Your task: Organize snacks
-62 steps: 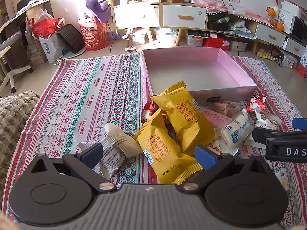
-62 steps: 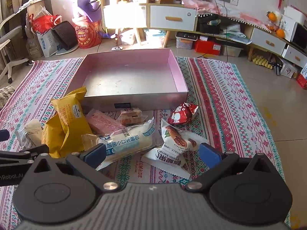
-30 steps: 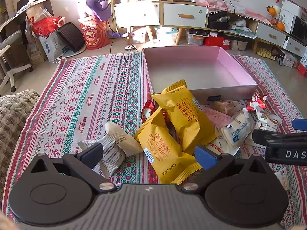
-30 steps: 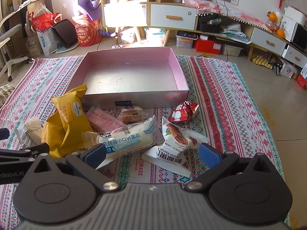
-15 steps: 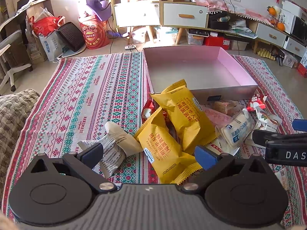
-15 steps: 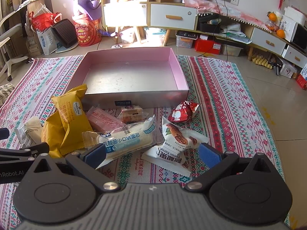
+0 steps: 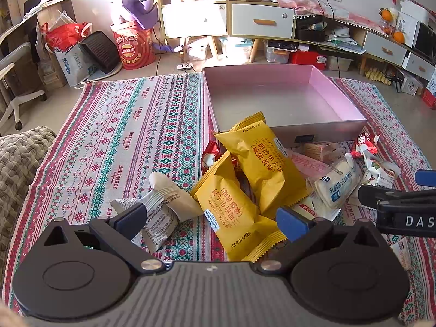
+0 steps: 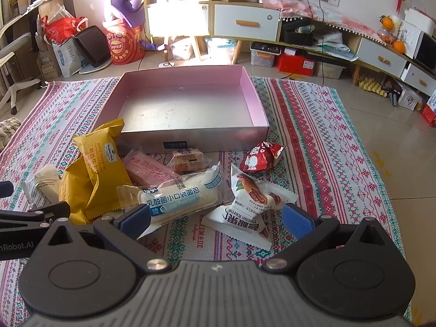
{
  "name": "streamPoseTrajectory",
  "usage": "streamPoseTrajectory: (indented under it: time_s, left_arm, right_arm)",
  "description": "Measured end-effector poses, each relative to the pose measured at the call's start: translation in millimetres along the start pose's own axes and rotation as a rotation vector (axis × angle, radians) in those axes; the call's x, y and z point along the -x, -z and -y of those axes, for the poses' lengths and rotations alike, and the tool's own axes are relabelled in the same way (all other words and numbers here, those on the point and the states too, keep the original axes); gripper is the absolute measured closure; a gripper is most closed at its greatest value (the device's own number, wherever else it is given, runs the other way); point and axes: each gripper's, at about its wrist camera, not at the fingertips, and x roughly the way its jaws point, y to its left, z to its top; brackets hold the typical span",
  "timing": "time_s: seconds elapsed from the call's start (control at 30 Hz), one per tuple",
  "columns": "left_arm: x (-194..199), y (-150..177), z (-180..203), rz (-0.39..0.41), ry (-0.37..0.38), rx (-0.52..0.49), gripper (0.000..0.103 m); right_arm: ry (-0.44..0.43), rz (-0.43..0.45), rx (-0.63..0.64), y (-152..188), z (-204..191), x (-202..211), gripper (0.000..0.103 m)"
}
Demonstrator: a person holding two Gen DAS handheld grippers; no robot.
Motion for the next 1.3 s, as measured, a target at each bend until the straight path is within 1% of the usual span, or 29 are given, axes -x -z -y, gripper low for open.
streamPoseTrajectory:
  time_s: [0.37, 0.57, 0.73, 1.0, 1.13, 1.23, 1.3]
  left_arm:
    - [-2, -4, -4, -0.020, 0.008, -0.034, 0.000]
    - [-3, -9, -11, -0.054, 0.041, -0.060, 0.000]
    - [-8, -12, -17, -0.087, 0.071, -0.070, 0.000]
    - [-13, -19, -31, -0.123, 0.094, -0.103, 0.000]
    - [-19, -23, -43, -0.173, 0.130, -0.088, 0.000]
    - [-23, -26, -56, -0.185, 0.151, -0.063, 0.000]
    - [-24, -30, -63, -0.184, 0.154, -0.056, 0.000]
  right_arm:
    - [-0.011, -0.009, 0.012, -3, -2, 2, 0.000]
    - [-0.058, -0.052, 0.020, -8, -5, -1, 0.000]
    - [-0.077, -0.064, 0.044, -12, -10, -2, 0.000]
    - [-0.159, -0.106, 0.045, -23, -12, -5, 0.000]
    - [-0.189, -0.134, 0.034, -30, -11, -7, 0.001]
    - [-0.207, -0.158, 0.025, -35, -9, -11, 0.002]
    - [-0.218, -0.168, 0.008, -39, -7, -14, 0.006]
